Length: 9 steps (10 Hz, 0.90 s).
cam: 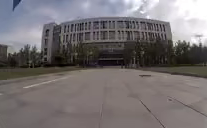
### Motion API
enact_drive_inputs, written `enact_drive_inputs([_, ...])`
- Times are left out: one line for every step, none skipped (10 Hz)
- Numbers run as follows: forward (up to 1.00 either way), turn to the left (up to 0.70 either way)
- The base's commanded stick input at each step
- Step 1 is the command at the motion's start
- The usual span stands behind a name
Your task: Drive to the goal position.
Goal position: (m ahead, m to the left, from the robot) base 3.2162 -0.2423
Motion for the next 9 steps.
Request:
enact_drive_inputs([0.62,0.00])
enact_drive_inputs([0.62,0.00])
enact_drive_inputs([0.62,0.00])
enact_drive_inputs([0.62,0.00])
enact_drive_inputs([0.62,0.00])
enact_drive_inputs([0.61,0.00])
enact_drive_inputs([0.61,0.00])
enact_drive_inputs([0.61,0.00])
enact_drive_inputs([0.61,0.00])
